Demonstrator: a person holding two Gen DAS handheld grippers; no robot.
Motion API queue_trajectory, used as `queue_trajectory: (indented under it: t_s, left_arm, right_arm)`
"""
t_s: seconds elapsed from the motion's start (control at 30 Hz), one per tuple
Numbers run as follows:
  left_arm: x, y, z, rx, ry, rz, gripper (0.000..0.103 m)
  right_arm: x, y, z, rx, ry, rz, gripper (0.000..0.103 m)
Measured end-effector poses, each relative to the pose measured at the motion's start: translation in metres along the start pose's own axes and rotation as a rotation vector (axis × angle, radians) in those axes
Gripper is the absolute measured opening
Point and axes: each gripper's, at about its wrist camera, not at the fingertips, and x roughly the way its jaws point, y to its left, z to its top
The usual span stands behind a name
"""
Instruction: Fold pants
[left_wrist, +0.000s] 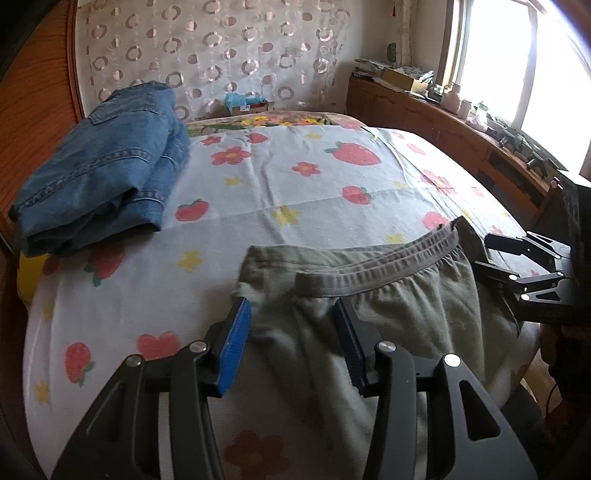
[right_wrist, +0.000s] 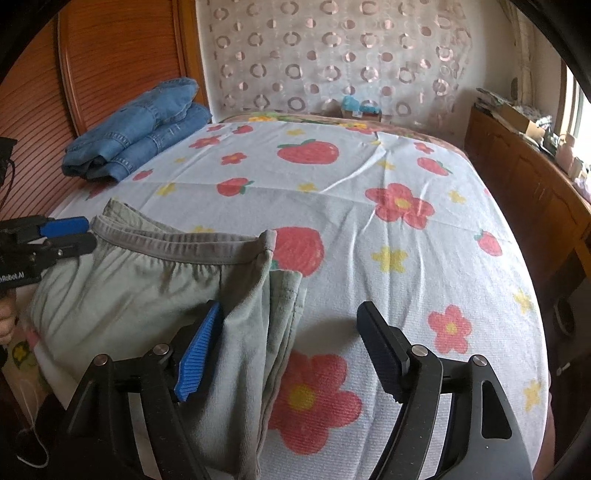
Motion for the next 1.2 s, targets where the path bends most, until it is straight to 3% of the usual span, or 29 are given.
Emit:
queue_trajectory:
  t_s: [0.17, 0.43, 0.73, 0.97, 1.2]
  left_arm:
    - [-0.003, 0.011, 0.002, -0.029, -0.014, -0.011, 0.046]
    - [0.017, 0.015, 0.005, -0.048, 0.044, -0.031, 0.047]
    - [0.016, 0.015, 0.002, -0.062, 0.024, -0.035, 0.048]
    - [0.012, 0.012, -0.001, -0.061, 0.0, -0.105, 0.014]
    - [-0.007, 0.009, 0.0, -0.088, -0.061, -0.128, 0.011]
  right_arm:
    - [0.0, 0.0, 0.0, 0.0, 0.001, 0.002, 0.077]
    - [0.0, 0.0, 0.0, -0.001, 0.001, 0.001, 0.077]
    - [0.0, 0.0, -0.001, 0.0, 0.001, 0.002, 0.077]
    - [0.0, 0.0, -0.001, -0.001, 0.001, 0.001, 0.077]
    - [0.0, -0.001, -0.001, -0.001, 0.001, 0.001, 0.077]
